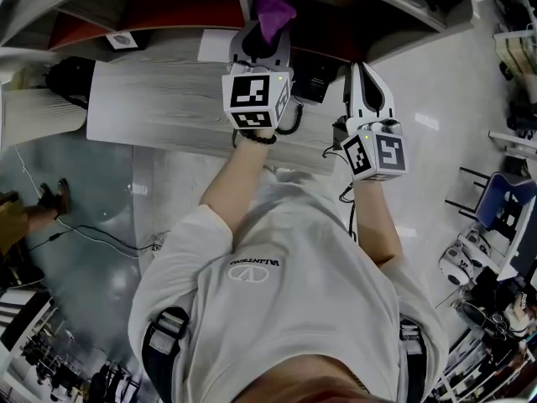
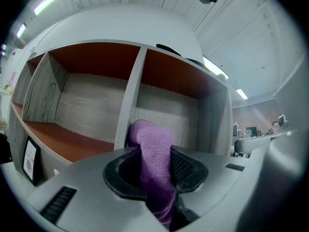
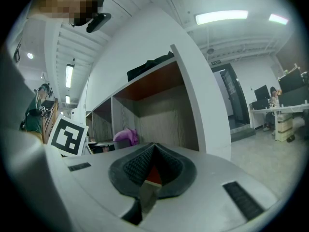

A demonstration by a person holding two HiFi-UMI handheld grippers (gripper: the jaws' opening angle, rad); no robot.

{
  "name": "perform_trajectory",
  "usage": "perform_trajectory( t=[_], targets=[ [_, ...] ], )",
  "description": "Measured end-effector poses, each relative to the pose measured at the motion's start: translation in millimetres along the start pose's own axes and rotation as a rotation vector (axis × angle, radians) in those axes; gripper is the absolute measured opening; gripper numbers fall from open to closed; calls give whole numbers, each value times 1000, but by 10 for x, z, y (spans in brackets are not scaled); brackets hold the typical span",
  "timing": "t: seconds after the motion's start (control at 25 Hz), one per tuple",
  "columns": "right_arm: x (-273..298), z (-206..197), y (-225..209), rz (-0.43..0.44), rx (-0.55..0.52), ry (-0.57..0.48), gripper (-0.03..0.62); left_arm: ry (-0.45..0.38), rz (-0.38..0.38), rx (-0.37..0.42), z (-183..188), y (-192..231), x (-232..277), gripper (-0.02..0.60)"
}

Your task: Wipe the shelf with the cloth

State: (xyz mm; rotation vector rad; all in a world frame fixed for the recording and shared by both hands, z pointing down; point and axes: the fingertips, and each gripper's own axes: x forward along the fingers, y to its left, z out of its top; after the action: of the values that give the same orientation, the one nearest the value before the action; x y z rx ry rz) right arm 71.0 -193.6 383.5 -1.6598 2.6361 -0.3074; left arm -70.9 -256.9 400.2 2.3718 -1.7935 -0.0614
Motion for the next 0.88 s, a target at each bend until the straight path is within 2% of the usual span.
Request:
perform_trajectory(
  t=[0.88],
  targets=[
    [-31,-139,-73,-25,10,23,1,68,7,20,-421,44,56,106]
  ],
)
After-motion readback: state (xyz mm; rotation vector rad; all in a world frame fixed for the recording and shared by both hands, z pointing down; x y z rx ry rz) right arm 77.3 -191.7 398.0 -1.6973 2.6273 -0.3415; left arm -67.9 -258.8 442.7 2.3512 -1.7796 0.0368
